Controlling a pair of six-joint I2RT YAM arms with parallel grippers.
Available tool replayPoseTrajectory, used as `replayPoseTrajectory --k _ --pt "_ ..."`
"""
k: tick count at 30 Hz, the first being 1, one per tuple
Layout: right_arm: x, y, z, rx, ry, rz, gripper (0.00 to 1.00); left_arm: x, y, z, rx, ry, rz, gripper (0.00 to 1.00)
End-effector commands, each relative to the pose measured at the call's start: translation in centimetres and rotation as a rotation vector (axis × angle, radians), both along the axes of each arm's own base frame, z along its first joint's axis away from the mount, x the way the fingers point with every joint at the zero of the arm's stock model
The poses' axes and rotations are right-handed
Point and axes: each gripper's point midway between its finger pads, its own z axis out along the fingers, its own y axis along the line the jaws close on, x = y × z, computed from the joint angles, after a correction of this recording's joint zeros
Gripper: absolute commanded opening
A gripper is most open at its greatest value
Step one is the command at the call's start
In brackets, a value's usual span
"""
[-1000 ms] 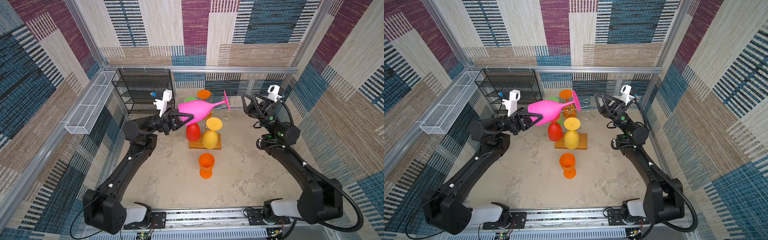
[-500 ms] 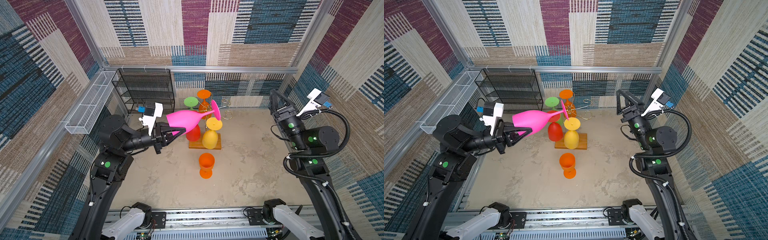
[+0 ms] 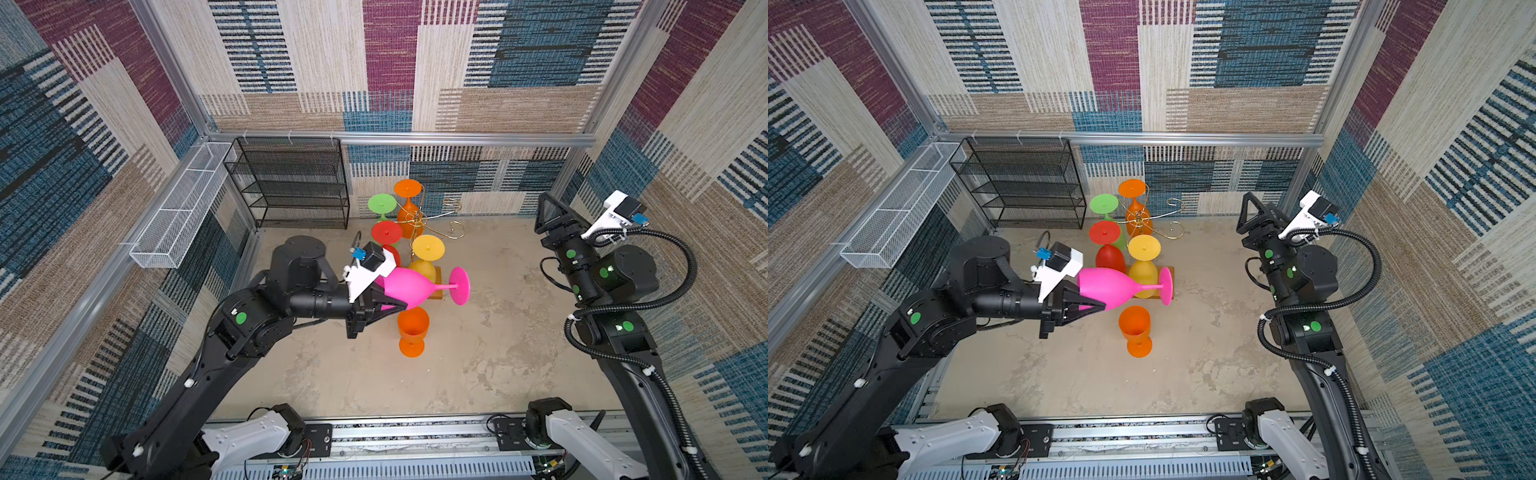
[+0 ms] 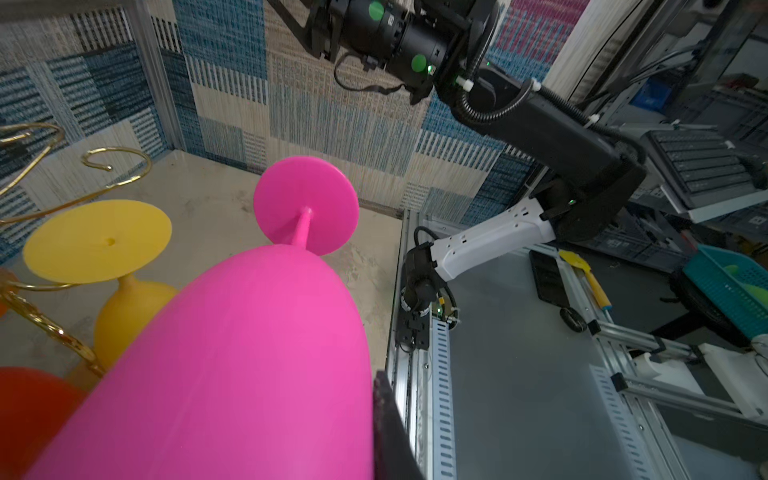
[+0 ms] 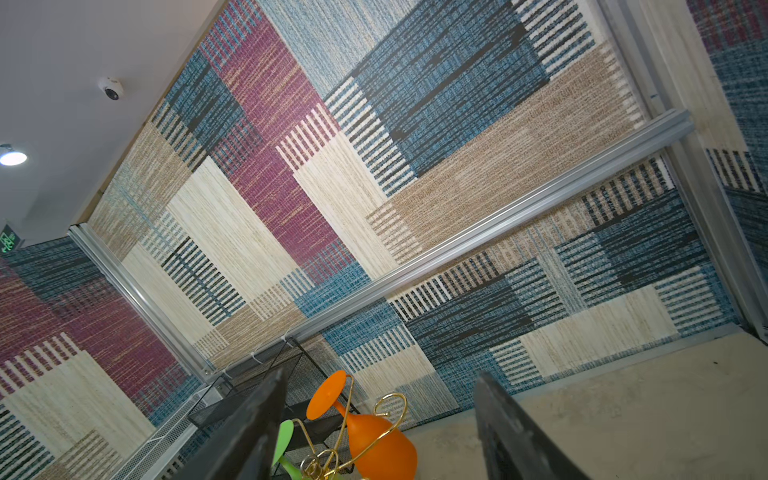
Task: Take the wine glass off the wine glass rack
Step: 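Lower the pink glass upright beside the orange glass with the left gripper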
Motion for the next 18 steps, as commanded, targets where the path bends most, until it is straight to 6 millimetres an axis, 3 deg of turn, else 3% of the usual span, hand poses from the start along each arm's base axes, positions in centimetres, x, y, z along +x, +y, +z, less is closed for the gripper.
replayPoseTrajectory --k 1,7,13,18 --pt "0.6 -1.0 -1.2 -0.023 0.043 -0.065 0.73 1.9 -0.3 -4.3 0.246 -0.1 0.068 0.0" --pt "1.6 -1.6 -2.6 -0.046 0.093 -0.098 0.73 2.6 -3.7 -8.7 0.521 -0.168 0.031 0.0" --pt "2.2 -1.9 -3.7 -0.07 0.132 -0.111 0.73 1.3 -7.8 -10.8 0.629 -0.223 -0.072 0.0" --pt "2.4 -2.4 -4.5 -0.082 0.156 -0.128 0.73 2.0 -9.8 -13.6 0.79 -0.257 -0.095 0.0"
